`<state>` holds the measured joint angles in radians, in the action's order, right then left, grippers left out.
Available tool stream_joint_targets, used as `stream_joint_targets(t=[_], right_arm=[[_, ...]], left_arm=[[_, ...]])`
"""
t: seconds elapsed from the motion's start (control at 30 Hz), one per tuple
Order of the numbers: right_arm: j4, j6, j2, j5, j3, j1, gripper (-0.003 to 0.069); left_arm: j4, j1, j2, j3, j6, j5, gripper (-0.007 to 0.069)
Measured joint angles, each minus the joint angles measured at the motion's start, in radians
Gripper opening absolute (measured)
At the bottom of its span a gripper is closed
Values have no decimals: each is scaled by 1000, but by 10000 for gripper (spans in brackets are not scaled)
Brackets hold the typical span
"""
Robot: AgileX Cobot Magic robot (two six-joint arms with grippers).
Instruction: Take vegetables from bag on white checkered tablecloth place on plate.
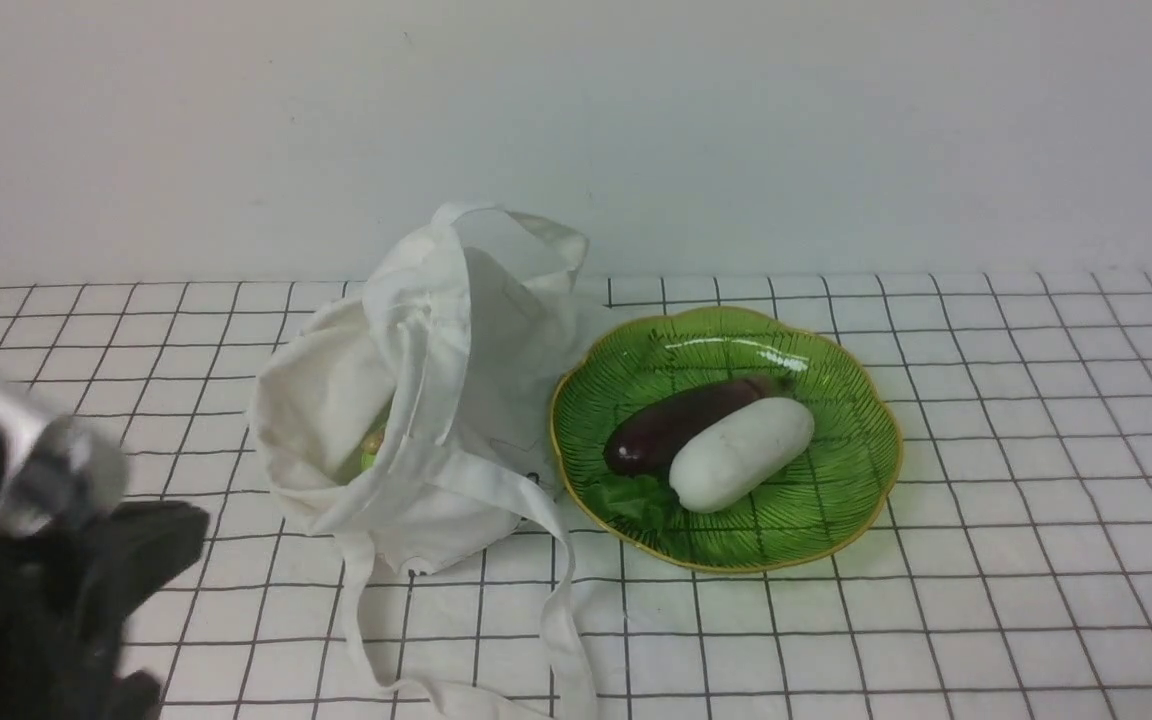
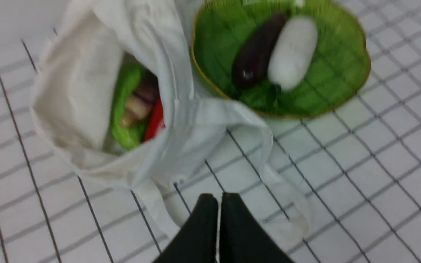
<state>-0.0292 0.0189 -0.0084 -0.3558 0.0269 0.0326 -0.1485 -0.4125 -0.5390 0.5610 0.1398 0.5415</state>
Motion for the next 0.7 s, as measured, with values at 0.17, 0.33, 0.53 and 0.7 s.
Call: stream_joint_targets(t=[0.17, 0.33, 0.53, 0.7], right_arm=[[0, 0, 0, 0, 0, 0, -18], [0, 0, 0, 0, 0, 0, -18], [0, 0, 0, 0, 0, 0, -18], [0, 0, 0, 0, 0, 0, -18]], left_arm=[[10, 0, 293, -170, -14, -165, -8], [27, 0, 470, -296, -21, -237, -8], [46, 0, 501, -328, -19, -224, -8], [47, 0, 501, -329, -18, -160, -8]])
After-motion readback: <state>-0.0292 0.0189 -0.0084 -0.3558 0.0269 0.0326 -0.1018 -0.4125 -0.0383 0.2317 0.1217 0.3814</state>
